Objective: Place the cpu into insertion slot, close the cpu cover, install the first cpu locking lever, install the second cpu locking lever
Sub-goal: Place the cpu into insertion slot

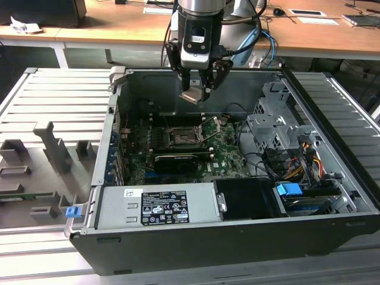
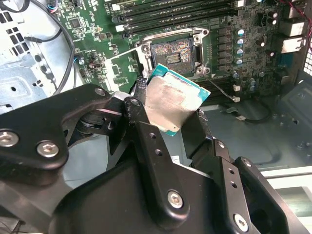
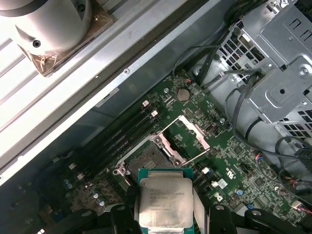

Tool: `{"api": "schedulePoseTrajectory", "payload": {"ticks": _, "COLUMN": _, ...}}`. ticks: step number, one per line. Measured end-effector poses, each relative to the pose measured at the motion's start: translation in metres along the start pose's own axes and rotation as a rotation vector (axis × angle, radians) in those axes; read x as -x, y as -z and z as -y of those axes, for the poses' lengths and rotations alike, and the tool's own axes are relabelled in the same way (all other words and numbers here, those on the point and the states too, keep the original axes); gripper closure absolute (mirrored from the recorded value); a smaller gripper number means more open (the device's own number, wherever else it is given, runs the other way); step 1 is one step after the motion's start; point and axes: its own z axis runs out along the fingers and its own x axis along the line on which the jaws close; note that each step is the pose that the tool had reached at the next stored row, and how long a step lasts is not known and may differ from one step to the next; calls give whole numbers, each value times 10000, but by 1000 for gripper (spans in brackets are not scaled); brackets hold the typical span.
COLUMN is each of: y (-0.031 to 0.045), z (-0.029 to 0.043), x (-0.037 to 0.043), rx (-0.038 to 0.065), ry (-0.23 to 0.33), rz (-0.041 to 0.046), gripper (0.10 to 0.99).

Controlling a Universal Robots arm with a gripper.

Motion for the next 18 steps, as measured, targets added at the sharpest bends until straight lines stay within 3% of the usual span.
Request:
{"api": "schedulePoseTrajectory", "payload": {"ticks": 5, "y": -13, "z": 1, "x": 0, "rx": 12, "ry": -650, "rz": 54, "gripper": 553}}
{"api": "schedulePoseTrajectory", "payload": {"ticks": 10, "y": -28, "z": 2, "x": 1, "rx": 39, "ry": -2124, "rz": 178, "gripper": 553}}
{"api": "schedulePoseTrajectory", "payload": {"ticks": 18, "y": -40, "z": 4, "x": 0, "rx": 46, "ry": -2516, "rz": 211, "gripper": 553}}
